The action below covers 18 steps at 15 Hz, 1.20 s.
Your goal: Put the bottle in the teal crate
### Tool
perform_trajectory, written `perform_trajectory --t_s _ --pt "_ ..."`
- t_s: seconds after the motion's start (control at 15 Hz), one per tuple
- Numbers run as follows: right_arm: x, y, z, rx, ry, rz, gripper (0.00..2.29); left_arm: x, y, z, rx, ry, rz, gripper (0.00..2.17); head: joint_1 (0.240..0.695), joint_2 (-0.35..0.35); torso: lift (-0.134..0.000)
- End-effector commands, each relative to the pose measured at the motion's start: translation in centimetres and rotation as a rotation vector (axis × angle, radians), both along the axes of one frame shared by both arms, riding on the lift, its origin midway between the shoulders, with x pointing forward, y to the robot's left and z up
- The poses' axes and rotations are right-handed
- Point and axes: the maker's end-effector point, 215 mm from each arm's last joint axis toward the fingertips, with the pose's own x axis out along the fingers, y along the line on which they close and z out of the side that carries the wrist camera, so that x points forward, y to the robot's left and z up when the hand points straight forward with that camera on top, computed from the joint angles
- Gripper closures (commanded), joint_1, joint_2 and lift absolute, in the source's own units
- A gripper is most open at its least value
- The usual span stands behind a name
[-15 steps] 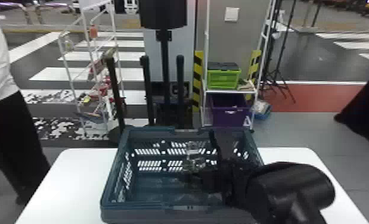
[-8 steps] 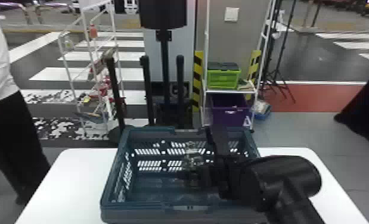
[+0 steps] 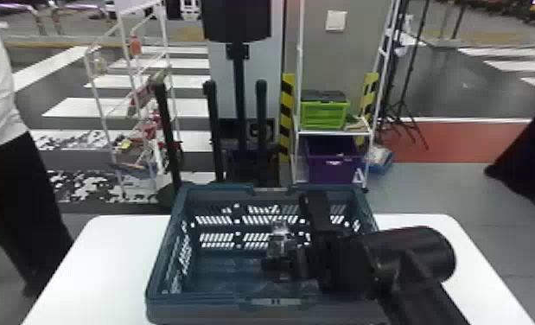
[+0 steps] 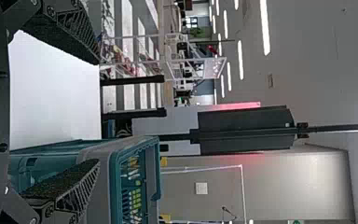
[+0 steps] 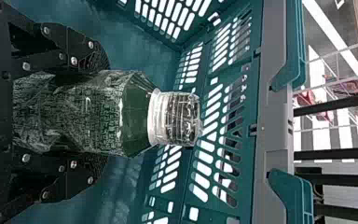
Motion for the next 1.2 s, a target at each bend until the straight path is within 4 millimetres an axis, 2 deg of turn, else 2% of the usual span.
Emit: perform_trajectory --t_s 0.0,0.07,0.13,0.2,0.27,0.53,0.73,1.0,1.13 --pt "0.2 0.1 0.0 0.006 -0.002 -0.001 1.79 -0.1 0.3 -0.2 0.0 0.004 0.005 0.14 0.499 0.0 0.0" --pt "0.6 0.3 0.4 0.015 -0.018 -0.003 1.34 -0.1 0.3 -0.2 0.0 0.004 0.005 0.14 0.499 0.0 0.0" --pt "0.8 0.4 0.6 0.021 -0.029 -0.004 0.53 -0.1 0.3 -0.2 0.0 0.004 0.005 0.14 0.499 0.0 0.0" --pt "0.8 0.4 0.7 0.021 -0.032 -0.005 0.08 -0.1 0.4 -0.1 0.001 0.003 0.006 0.14 0.499 0.0 0.0" --pt "0.9 0.3 0.9 0.018 -0.036 -0.009 0.01 -0.1 0.4 -0.1 0.001 0.003 0.006 0.14 0.499 0.0 0.0" --pt "1.2 0.3 1.2 0.02 -0.054 -0.017 0.02 -0.2 0.4 -0.1 0.001 0.004 0.005 0.14 0.499 0.0 0.0" --pt "1.5 1.3 3.3 0.048 -0.116 -0.009 0.03 -0.4 0.4 0.4 0.003 -0.008 0.005 0.14 0.499 0.0 0.0" --pt "0.3 1.7 6.6 0.054 -0.216 -0.013 0.04 -0.8 0.4 0.7 0.002 -0.019 0.006 0.14 0.499 0.0 0.0" --pt "-0.7 0.0 7.4 0.038 -0.257 -0.018 0.04 -1.1 0.3 1.2 0.003 -0.031 0.004 0.14 0.499 0.0 0.0"
